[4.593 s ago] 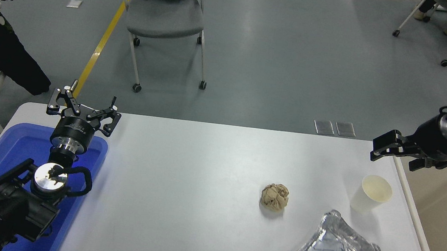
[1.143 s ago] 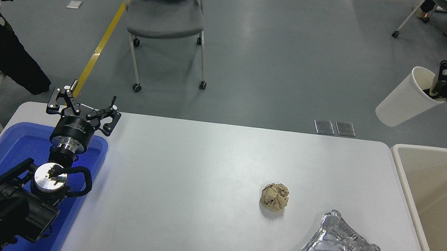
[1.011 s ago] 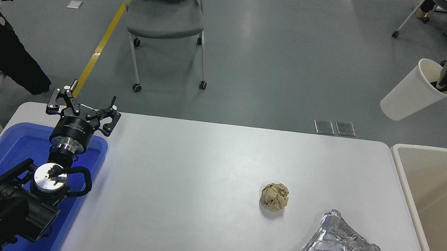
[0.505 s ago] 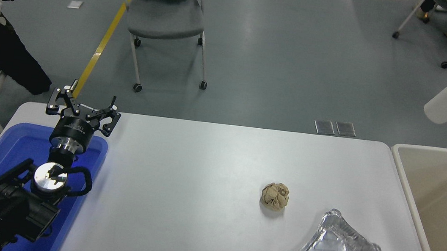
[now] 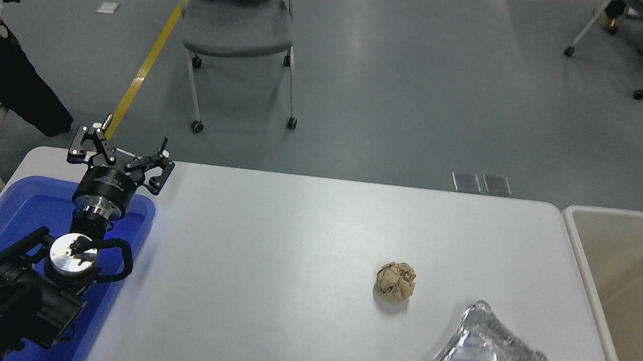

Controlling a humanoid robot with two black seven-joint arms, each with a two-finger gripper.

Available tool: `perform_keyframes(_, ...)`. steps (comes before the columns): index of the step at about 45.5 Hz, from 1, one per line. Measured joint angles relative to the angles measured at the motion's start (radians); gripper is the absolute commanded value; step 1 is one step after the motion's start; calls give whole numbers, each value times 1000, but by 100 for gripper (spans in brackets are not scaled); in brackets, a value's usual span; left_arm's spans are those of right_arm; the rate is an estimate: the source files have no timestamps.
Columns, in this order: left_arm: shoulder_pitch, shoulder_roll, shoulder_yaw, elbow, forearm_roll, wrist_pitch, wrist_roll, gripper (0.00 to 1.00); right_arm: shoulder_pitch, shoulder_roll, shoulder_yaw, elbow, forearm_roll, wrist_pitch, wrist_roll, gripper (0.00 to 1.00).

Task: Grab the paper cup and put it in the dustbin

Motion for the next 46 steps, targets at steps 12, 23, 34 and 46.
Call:
perform_keyframes(12, 0, 0, 0, 0, 0, 0, 0, 99, -252, 84, 279, -20, 0, -178, -46, 0)
perform_keyframes(23, 0, 0, 0, 0, 0, 0, 0, 99, -385, 144, 426, -25, 1, -266, -61, 0)
perform_keyframes(34, 0, 0, 0, 0, 0, 0, 0, 99, -432, 171, 477, -26, 20, -299, -66, 31)
perform_keyframes(46, 0, 0, 0, 0, 0, 0, 0, 99, -451, 177, 488, -19, 34, -321, -66, 99)
